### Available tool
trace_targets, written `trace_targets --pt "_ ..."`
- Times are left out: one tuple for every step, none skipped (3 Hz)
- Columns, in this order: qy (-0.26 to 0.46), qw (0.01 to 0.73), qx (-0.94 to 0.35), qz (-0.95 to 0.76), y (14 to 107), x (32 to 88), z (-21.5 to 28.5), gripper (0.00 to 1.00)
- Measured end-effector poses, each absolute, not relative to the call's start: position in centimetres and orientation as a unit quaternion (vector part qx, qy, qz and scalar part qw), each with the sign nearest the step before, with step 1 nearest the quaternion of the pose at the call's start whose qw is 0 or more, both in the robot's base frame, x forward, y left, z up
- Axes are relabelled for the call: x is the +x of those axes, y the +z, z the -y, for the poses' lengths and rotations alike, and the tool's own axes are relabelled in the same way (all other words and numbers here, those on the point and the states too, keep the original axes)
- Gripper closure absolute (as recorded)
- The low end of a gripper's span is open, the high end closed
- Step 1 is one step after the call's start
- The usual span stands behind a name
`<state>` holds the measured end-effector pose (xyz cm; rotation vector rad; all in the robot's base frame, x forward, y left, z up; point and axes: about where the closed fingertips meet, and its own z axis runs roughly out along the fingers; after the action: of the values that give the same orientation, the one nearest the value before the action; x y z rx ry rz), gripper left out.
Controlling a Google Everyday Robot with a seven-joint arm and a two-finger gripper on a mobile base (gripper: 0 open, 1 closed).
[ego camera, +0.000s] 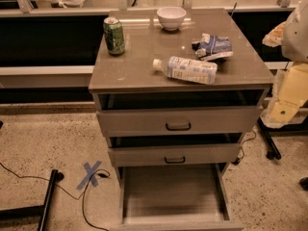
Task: Place blue plastic bottle into bottom drawer
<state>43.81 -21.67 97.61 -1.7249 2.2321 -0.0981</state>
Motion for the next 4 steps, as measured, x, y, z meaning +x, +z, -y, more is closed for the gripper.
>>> trace_targets --pt "-0.034 0.159 -0.603 -0.781 97.6 43.8 21.7 0.00" --pt "-0.015 0.175 -0.616 -0.768 96.7 46.0 20.1 0.00" --pt "0.013 0.179 -0.652 -0.737 94.7 53.0 17.2 0.00" --pt "0.037 0.181 -0.672 -0.717 93.0 58.7 14.5 0.00"
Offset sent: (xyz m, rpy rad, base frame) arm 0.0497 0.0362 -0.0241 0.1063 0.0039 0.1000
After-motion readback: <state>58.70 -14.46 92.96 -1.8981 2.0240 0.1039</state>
